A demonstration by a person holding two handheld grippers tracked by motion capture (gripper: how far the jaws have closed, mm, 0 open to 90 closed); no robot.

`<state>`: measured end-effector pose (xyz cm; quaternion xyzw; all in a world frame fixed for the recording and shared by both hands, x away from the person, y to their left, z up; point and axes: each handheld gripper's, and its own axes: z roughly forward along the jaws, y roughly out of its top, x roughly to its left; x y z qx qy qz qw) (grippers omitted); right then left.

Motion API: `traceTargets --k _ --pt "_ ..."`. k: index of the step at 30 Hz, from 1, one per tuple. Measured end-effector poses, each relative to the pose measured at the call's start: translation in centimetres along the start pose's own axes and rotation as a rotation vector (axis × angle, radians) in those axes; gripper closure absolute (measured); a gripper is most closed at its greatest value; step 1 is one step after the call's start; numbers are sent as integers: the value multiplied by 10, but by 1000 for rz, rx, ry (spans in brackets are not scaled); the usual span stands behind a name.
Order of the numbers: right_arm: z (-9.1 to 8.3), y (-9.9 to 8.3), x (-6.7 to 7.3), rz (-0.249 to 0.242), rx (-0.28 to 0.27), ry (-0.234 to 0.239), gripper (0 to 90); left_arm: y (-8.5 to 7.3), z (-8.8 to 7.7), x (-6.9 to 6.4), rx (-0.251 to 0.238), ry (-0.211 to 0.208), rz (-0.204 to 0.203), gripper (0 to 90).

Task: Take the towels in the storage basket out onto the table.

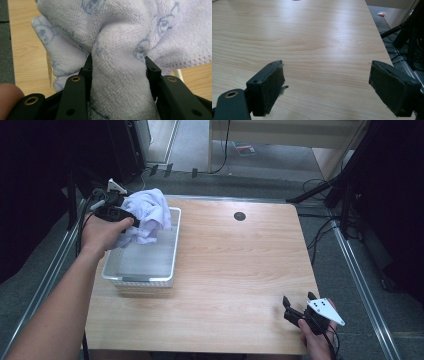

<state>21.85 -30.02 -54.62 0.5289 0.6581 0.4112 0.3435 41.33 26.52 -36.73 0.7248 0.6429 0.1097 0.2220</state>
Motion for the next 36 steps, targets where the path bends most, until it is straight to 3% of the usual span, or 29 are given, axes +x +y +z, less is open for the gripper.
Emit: traceTargets --k 12,19,26,36 --pt "0 0 0 -1 0 1 132 12 -22 -7 -28 -9 6 587" --pt "0 0 0 -1 0 2 132 17 -26 -16 -30 -21 21 586" --pt "0 0 0 2 -1 4 132 23 -25 -35 -37 -41 44 584" --pt "0 0 -1 2 -3 5 132 30 -12 -72 -35 -74 72 582"
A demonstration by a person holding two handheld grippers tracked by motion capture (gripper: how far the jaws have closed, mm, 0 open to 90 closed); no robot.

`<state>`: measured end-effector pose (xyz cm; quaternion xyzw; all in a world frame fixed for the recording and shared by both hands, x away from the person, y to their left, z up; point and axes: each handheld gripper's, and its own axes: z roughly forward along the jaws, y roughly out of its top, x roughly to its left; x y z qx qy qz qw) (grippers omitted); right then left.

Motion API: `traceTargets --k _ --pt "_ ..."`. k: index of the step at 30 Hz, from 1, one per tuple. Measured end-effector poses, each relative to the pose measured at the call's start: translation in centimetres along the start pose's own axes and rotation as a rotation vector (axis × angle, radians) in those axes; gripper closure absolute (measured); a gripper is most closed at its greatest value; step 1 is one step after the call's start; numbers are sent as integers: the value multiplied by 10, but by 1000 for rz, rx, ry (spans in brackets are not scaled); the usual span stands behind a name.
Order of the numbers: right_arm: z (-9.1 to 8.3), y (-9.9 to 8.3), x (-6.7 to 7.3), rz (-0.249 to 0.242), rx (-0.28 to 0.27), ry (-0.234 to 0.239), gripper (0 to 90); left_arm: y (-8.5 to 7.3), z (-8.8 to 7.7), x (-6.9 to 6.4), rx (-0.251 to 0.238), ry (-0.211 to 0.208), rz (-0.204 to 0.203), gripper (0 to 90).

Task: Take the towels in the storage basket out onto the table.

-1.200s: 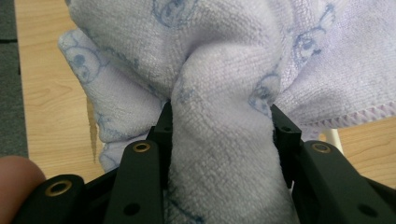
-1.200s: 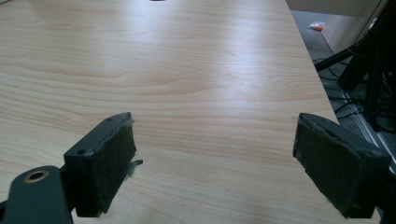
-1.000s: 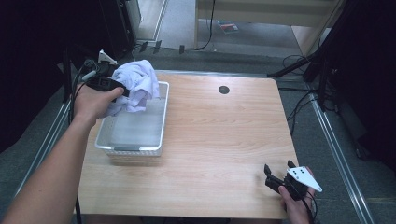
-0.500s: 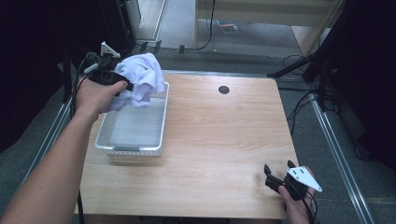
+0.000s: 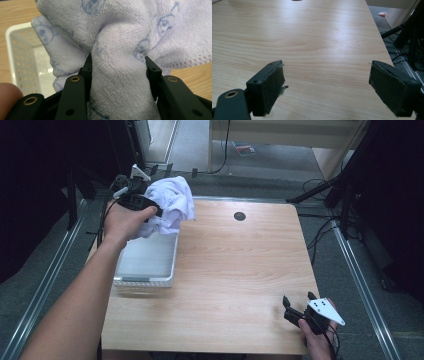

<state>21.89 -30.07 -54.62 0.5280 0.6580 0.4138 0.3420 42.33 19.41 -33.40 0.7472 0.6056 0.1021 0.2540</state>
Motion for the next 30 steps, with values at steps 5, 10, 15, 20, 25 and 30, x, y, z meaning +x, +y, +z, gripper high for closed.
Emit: traceTargets --k 5,10,15,20,25,30 --pt "0 0 0 2 1 1 131 5 10 -21 5 -18 18 581" --pt "0 0 0 -3 1 3 132 10 19 -43 3 -36 39 580" --pt "1 0 0 -4 -1 3 132 13 30 -62 5 -51 57 579" --pt "0 0 0 -4 0 6 131 14 45 -79 15 -71 72 577" --pt "1 0 0 -3 -1 8 132 13 61 -94 27 -88 87 575" --pt "1 1 0 -1 -3 12 132 12 76 -108 33 -114 97 574"
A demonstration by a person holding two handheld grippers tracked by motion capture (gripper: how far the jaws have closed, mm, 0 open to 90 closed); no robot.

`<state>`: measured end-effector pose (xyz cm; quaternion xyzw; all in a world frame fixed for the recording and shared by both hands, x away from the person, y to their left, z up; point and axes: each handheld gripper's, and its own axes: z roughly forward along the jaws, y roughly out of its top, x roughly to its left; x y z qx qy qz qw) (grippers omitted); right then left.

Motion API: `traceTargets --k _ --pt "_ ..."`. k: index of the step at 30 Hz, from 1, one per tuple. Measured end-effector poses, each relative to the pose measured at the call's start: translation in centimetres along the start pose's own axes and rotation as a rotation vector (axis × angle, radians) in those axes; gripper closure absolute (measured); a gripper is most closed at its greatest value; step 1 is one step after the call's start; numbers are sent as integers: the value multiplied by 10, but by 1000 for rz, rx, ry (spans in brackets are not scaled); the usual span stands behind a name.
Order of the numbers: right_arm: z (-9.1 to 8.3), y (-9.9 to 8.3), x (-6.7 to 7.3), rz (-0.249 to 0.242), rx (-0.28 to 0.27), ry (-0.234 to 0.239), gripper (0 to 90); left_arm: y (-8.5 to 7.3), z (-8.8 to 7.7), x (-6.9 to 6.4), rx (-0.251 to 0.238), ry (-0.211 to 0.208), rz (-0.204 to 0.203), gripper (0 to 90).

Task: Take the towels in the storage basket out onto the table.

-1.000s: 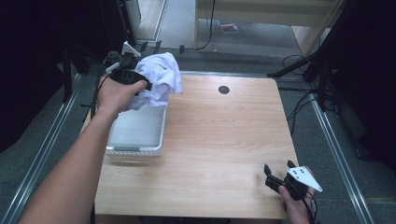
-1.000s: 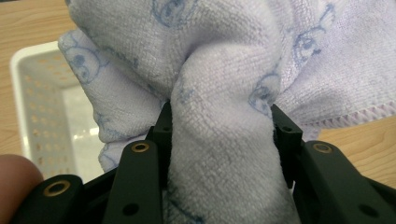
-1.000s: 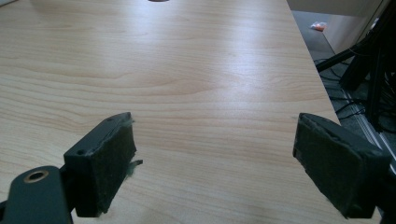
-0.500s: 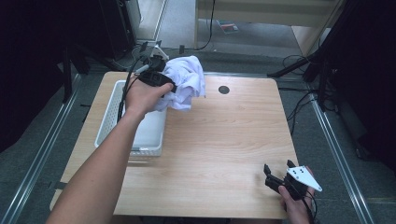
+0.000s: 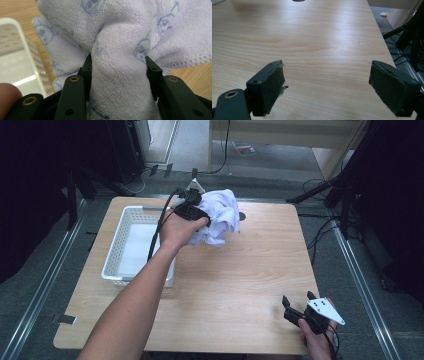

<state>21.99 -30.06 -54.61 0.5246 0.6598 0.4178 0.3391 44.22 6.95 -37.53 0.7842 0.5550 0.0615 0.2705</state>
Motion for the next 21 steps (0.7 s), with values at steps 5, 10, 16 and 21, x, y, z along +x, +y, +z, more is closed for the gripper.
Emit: traceTargets --k 5,10,16,21 --pt "0 0 0 1 -1 2 132 -2 18 -7 10 -13 2 573" --pt "0 0 0 1 -2 4 132 -8 36 -9 29 -20 1 572" --pt "1 0 0 1 -2 4 131 -17 55 -8 47 -29 -5 571" --pt "1 0 0 0 -2 5 131 -24 67 -6 55 -30 -16 568"
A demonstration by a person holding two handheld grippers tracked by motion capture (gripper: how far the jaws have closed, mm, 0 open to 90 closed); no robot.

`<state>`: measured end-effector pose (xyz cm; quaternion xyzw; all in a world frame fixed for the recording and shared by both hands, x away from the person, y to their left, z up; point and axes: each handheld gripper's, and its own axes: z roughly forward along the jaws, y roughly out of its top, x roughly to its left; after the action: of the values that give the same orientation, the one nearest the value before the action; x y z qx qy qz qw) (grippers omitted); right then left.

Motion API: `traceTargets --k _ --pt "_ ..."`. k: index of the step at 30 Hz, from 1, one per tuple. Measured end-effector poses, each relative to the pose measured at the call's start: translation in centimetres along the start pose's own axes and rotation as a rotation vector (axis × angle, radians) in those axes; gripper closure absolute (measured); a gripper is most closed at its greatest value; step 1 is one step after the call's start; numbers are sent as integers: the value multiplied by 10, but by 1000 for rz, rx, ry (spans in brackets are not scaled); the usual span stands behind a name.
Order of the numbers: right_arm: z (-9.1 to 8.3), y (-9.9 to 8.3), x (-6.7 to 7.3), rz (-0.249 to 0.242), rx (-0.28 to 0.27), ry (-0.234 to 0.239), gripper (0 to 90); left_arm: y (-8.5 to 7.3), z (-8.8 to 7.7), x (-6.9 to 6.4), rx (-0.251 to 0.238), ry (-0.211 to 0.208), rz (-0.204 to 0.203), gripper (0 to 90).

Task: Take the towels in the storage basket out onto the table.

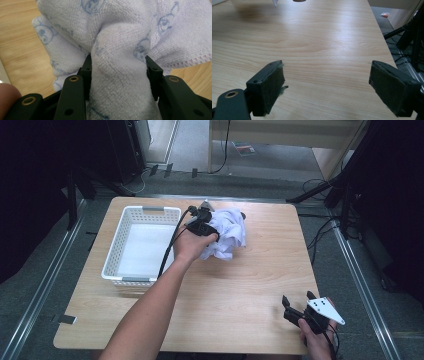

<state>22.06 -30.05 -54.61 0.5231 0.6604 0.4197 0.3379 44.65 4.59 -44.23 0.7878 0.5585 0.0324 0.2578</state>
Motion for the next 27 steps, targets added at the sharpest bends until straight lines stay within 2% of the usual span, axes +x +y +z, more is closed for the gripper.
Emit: traceTargets --k 7,13,17,21,25,27 --pt "0 0 0 -1 -1 0 131 -8 14 1 26 -7 -3 545" --pt "0 0 1 -1 1 -3 132 -21 36 -3 66 -1 5 534" --pt "0 0 0 -2 0 -1 132 -26 41 -4 46 0 1 527" --pt "0 0 1 -2 1 -1 131 -30 45 -8 37 18 24 514" --pt "0 0 1 -4 1 -3 132 -33 46 -13 26 35 45 462" --pt "0 0 1 -5 1 -3 132 -33 46 -15 17 16 61 350"
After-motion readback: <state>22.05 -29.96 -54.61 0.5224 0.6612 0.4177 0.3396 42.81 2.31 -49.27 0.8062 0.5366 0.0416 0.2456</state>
